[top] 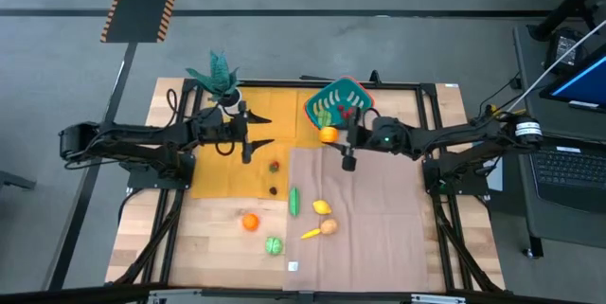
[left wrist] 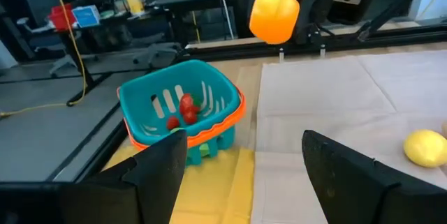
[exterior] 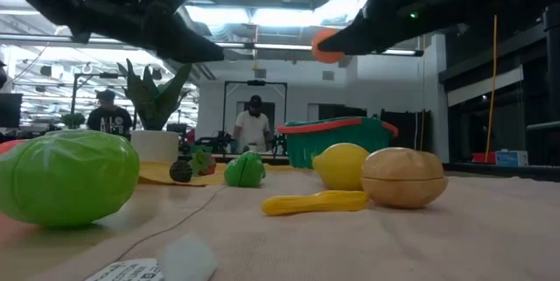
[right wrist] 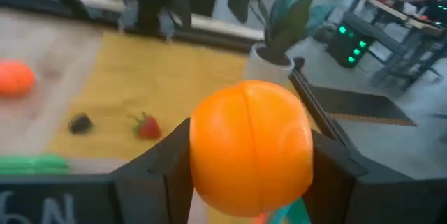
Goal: Pick and placing Produce into tupperware
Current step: Put the orange into the basket
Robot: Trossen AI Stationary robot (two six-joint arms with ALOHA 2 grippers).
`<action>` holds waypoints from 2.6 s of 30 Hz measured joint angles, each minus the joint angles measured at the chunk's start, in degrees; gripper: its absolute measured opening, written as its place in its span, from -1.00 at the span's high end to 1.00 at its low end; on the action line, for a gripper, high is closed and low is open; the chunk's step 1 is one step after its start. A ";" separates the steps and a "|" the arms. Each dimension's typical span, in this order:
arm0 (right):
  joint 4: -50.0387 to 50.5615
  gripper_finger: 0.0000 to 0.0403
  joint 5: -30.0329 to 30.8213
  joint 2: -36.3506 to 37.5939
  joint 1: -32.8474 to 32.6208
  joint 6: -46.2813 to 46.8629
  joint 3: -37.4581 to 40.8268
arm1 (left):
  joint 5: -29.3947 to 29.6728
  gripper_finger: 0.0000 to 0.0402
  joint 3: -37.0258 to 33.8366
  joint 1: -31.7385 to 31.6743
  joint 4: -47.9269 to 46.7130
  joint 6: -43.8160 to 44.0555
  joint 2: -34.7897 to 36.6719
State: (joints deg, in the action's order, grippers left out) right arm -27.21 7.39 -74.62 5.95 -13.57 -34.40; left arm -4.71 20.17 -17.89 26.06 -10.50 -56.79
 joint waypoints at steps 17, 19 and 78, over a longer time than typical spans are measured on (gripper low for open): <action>-21.86 0.01 4.79 2.62 6.19 8.75 15.06 | 3.60 -0.37 -1.83 -0.66 1.71 2.17 -0.03; -21.77 0.01 8.14 2.62 6.37 8.86 15.06 | 4.58 -0.37 -2.14 -0.87 1.84 2.64 -0.10; 58.20 0.01 -4.73 -21.17 24.23 16.31 -39.05 | 5.68 -0.37 -11.87 -1.22 11.90 2.76 -0.27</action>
State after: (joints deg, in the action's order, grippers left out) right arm 30.99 2.66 -95.80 30.17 2.74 -73.45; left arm 0.97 8.29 -19.11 37.95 -7.75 -57.06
